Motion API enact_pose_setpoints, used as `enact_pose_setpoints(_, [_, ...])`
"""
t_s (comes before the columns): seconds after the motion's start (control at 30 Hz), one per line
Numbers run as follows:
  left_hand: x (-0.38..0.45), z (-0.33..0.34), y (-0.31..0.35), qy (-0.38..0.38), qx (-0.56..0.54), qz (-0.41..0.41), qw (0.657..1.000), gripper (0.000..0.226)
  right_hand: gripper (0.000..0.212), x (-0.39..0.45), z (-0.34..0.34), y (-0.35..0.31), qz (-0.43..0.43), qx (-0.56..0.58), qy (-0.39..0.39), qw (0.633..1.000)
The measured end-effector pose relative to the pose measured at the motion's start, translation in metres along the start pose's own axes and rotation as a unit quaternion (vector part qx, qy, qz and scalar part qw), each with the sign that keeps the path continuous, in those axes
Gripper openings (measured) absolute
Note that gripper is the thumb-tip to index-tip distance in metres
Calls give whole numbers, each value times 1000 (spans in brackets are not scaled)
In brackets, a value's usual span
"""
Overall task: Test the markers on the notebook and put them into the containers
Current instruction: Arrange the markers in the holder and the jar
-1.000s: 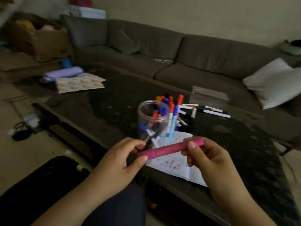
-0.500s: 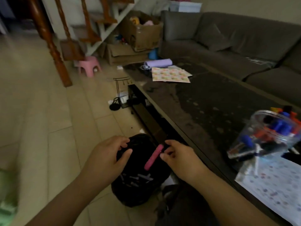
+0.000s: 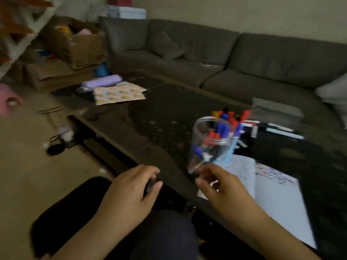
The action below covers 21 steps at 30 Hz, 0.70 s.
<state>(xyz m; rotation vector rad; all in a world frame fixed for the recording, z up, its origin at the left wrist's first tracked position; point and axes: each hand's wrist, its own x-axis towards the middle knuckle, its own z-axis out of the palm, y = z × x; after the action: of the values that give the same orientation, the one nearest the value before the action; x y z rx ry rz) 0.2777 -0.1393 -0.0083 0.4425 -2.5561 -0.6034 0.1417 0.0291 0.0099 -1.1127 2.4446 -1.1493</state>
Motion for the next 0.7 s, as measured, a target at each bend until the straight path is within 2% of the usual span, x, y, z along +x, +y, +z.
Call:
enact_pose_setpoints(0.13, [37, 49, 61, -66, -72, 118, 988, 25, 13, -21, -63, 55, 102, -33, 75, 991])
enact_pose_setpoints(0.27, [67, 106, 117, -107, -89, 183, 973, 20, 12, -39, -117, 112, 194, -69, 151, 967])
enact_pose_setpoints(0.47, [115, 184, 182, -152, -92, 208, 962, 29, 21, -36, -170, 192, 297, -80, 204, 930])
enact_pose_setpoints(0.7, [177, 260, 208, -154, -71, 192, 967, 31, 45, 34, -213, 275, 306, -171, 165, 922])
